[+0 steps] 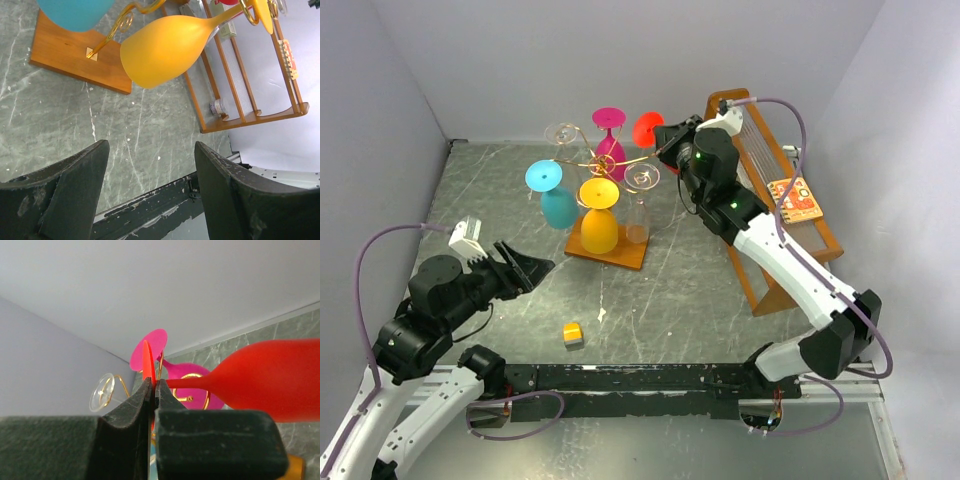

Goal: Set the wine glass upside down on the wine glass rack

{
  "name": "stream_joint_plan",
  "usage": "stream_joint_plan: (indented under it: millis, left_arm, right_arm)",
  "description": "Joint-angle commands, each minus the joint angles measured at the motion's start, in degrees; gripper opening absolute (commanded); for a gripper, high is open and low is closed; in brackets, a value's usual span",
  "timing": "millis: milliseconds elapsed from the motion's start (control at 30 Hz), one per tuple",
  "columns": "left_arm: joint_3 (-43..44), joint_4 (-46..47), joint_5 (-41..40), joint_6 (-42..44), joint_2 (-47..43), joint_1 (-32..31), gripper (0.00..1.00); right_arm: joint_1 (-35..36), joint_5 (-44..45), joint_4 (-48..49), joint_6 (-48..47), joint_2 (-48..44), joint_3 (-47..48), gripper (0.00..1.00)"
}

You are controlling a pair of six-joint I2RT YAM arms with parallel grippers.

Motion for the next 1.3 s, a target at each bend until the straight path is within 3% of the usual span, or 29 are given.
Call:
stream_joint_plan:
  millis: [0, 333, 600, 1267]
  left_arm:
    - [0.55, 2.51, -0.67, -0.37, -0.65, -0.25, 0.79]
    - [3.35, 3.69, 0.91, 0.52, 1.59, -0.25, 0.79]
    - [3.27, 1.81, -0.12, 0.94, 0.08, -0.25, 0.79]
    - [4.62, -0.39, -2.02, 0.37, 0.99, -0.21, 0.77]
  right_arm:
    - [-2.60, -5.39, 3.08, -0.13, 2.23, 3.91, 0.00]
    - [-6.56, -20.27, 1.53, 3.46, 10.36, 9.53, 0.00]
    - [-8.22, -28.11, 1.65, 6.45, 10.54, 8.62, 0.00]
    - [-8.50, -33.08, 0.25, 11.69, 6.37, 6.00, 0.00]
